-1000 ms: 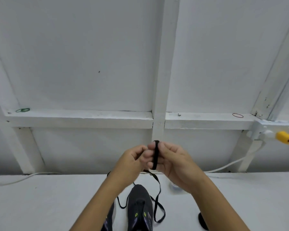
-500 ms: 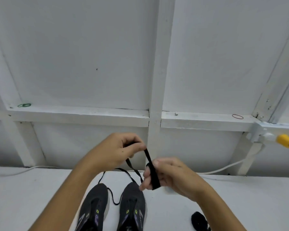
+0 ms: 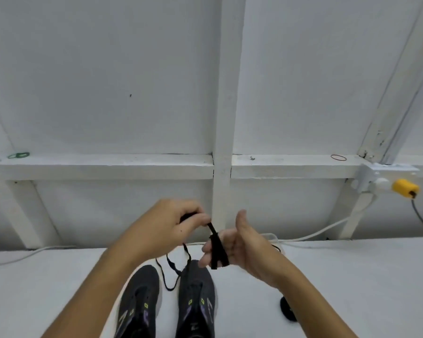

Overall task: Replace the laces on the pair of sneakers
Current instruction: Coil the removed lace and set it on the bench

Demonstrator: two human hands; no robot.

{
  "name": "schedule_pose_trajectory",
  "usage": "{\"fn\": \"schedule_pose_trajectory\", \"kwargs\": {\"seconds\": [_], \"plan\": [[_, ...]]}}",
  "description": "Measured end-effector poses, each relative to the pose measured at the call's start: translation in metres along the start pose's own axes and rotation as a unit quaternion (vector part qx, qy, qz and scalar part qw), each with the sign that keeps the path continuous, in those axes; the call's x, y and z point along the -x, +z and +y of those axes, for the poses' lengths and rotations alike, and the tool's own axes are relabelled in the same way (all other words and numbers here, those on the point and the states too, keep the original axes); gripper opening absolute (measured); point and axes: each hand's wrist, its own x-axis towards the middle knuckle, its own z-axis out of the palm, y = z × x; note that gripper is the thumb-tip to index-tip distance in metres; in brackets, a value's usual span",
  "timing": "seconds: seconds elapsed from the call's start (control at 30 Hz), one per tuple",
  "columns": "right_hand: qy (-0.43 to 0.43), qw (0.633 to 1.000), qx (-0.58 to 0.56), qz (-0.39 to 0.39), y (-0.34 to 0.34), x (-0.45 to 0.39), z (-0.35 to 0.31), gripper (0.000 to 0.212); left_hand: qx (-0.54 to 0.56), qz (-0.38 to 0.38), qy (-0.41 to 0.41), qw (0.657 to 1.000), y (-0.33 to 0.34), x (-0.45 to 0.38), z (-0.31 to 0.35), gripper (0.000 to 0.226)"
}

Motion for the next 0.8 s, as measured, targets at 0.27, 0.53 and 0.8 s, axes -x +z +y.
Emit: {"fn": "schedule_pose_trajectory", "kwargs": {"seconds": [0.27,0.53,0.8], "plan": [[-0.123,0.971,-0.203,0.038,0.004,-0.005,-0.018,0.122,0.115,-0.064,-0.048,0.99,0.066,0.033,-0.007,0.026],[0.013,0.998,-0.045,-0.046,0.026,-0.001,0.016,0.123,0.001,-0.041,0.006,0.999,-0.009,0.012,-0.003,0.022],[-0.13,0.968,-0.211,0.034,0.006,-0.005,-0.007,0.12,0.144,-0.106,-0.09,0.98,0.063,0.03,-0.012,0.031]]}}
